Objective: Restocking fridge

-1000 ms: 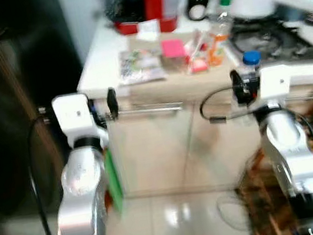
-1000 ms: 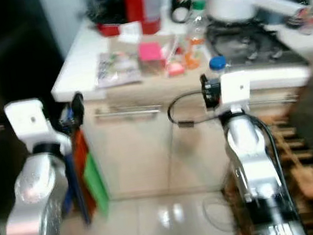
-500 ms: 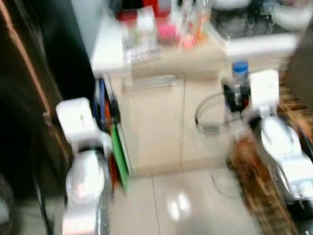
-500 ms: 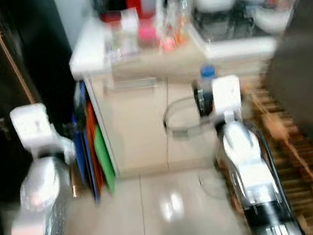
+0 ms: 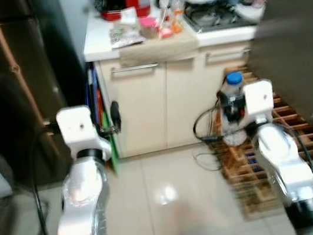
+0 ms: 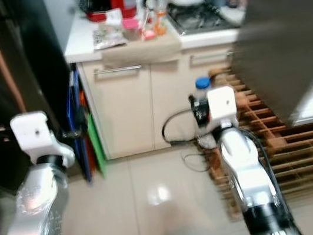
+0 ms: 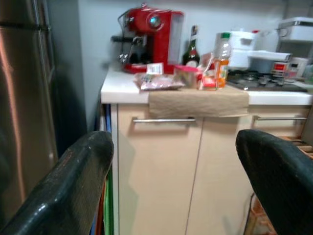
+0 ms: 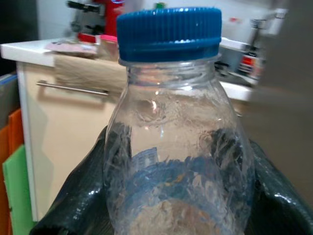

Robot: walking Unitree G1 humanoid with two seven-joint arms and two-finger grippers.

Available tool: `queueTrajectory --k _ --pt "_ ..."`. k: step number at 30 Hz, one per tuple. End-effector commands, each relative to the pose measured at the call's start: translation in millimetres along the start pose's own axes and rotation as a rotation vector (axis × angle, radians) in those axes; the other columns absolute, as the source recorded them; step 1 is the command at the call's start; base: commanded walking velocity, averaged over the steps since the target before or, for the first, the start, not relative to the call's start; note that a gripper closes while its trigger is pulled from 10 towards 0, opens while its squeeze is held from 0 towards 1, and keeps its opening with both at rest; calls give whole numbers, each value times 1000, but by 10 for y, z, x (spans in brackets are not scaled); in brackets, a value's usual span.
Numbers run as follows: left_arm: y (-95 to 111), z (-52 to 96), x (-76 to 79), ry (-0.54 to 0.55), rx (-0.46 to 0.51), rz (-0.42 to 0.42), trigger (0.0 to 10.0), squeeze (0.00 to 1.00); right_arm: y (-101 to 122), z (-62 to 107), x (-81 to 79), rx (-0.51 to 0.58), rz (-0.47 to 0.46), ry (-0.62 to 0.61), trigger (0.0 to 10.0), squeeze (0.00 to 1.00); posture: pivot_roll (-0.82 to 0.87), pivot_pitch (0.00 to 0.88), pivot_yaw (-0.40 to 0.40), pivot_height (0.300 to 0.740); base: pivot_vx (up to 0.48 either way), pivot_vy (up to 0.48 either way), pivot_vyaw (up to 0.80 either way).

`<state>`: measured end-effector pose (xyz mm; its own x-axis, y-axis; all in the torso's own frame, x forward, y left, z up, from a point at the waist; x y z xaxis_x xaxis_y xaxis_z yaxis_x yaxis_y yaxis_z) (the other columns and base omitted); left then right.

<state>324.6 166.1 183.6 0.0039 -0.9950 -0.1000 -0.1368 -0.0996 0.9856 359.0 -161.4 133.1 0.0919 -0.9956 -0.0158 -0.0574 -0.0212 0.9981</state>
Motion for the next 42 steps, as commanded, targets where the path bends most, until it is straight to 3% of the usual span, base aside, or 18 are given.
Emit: queueTrajectory --k 1,6,11,17,18,22,24,26,28,31,42 --pt "-98 29 -110 -9 -41 -14 10000 0 14 4 0 10 0 -3 10000 0 -24 0 -17 740 0 0 -638" --pt "-120 56 -249 -35 -61 -68 10000 0 -51 -20 -111 8 -1 16 10000 0 5 0 -8 740 0 0 -640" --pt "-190 222 -164 -94 -87 27 10000 0 -262 18 -159 -61 -53 -7 10000 0 47 0 -61 740 0 0 -644" --pt "-216 294 -161 -113 -79 21 10000 0 -244 92 -147 -48 -29 19 10000 0 36 0 -76 740 0 0 -642" --pt "-311 268 -203 -80 -108 71 10000 0 -287 144 -13 -45 -33 -30 10000 0 4 0 -39 740 0 0 -644" --pt "-506 271 -255 -8 -179 146 10000 0 -274 216 150 -14 -52 -98 10000 0 -15 0 -4 740 0 0 -644" --pt "-731 376 -345 76 -266 225 10000 0 -333 320 302 -12 -96 -177 10000 0 -29 0 16 740 0 0 -619" --pt "-759 403 -351 76 -275 223 10000 0 -401 362 332 -35 -100 -191 10000 0 -28 0 17 740 0 0 -597" --pt "-730 385 -337 61 -261 211 10000 0 -408 363 333 -37 -98 -189 10000 0 -28 0 17 740 0 0 -594" --pt "-551 195 -256 -3 -173 161 10000 0 -335 237 283 -15 -76 -144 10000 0 -34 0 9 740 266 -399 -602" --pt "-492 58 -119 -28 -133 167 10000 0 -214 104 182 17 -40 -71 10000 0 -65 0 -9 740 286 -382 -605"
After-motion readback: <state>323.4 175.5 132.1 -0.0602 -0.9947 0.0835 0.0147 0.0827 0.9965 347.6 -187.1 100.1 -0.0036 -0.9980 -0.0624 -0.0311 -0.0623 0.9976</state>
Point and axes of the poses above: a point about 5 cm out from each wrist's last joint towards the gripper, its own z axis pointing back from the gripper into the wrist, its own y axis along the axis of the wrist's last joint, x = y × z, the point moved 5 cm from there along -z, pointing out of the wrist towards the gripper, and after that the axes turned 6 degrees about -z, right-handed, at the moved point
